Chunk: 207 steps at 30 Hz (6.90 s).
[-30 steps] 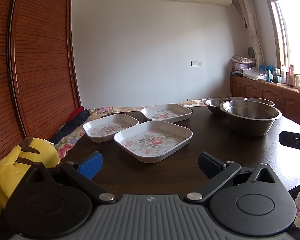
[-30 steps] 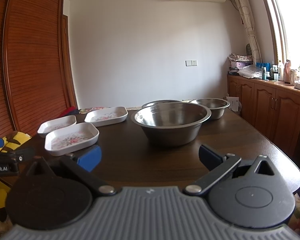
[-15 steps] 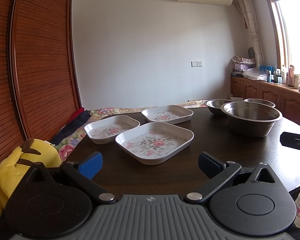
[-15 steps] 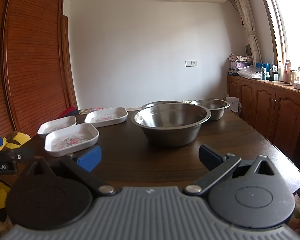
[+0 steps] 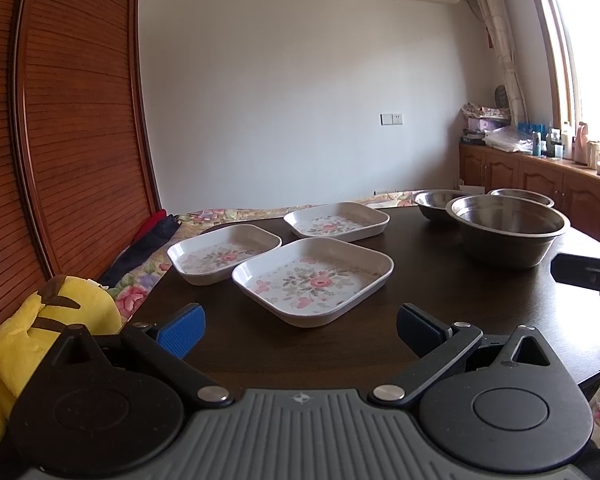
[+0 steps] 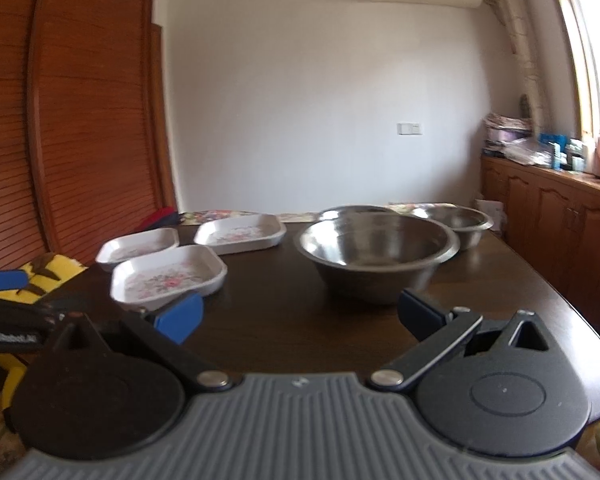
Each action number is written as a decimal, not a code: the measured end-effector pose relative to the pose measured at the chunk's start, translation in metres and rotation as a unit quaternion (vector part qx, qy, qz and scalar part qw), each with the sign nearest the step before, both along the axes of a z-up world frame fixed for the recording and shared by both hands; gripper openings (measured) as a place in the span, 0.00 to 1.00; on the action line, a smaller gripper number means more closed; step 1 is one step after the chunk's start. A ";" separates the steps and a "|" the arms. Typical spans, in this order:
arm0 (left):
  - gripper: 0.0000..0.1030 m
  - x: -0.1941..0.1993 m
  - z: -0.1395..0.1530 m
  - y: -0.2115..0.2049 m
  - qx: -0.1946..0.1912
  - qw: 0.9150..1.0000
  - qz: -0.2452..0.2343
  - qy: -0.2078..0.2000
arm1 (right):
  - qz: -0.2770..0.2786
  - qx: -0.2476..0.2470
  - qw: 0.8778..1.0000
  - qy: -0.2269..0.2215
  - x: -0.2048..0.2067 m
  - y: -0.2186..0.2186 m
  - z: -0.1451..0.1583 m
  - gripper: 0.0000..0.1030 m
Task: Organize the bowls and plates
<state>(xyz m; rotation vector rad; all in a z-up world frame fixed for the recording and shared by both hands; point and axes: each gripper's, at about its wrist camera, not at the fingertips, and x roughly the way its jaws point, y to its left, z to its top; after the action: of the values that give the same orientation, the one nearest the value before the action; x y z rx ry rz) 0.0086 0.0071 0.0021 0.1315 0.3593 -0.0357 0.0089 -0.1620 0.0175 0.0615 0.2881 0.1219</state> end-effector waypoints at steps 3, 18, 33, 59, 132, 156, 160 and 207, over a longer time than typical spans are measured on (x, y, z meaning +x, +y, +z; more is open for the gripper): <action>1.00 0.005 0.003 0.007 0.003 1.000 0.000 -0.001 | 0.019 -0.008 1.000 -0.003 0.006 0.007 0.006 1.00; 1.00 0.032 0.018 0.047 0.006 1.000 0.009 0.002 | 0.100 -0.025 0.995 0.009 0.041 0.048 0.022 1.00; 1.00 0.063 0.028 0.075 -0.027 0.999 -0.011 0.014 | 0.134 -0.027 0.989 0.046 0.075 0.065 0.026 0.88; 0.86 0.139 0.005 0.088 -0.064 0.992 -0.042 0.098 | 0.128 -0.037 0.980 0.150 0.140 0.088 0.002 0.61; 0.41 0.118 0.002 0.101 -0.177 0.976 -0.071 0.107 | 0.151 0.064 0.971 0.175 0.134 0.055 0.010 0.08; 0.41 0.104 -0.014 0.084 -0.161 0.973 -0.100 0.133 | 0.167 0.053 0.967 0.186 0.082 0.047 -0.010 0.09; 0.41 0.109 -0.018 0.081 -0.157 0.973 -0.099 0.141 | 0.165 0.049 0.968 0.185 0.081 0.047 -0.013 0.10; 0.95 0.096 0.019 0.068 -0.107 0.990 -0.072 0.063 | 0.137 0.002 0.985 0.110 0.065 0.043 0.026 0.12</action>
<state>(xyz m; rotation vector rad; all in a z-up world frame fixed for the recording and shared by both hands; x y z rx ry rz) 0.1043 0.0753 0.0207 -0.0579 0.4688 -0.2245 0.0735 -0.1193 0.0437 0.0392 0.5159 0.3900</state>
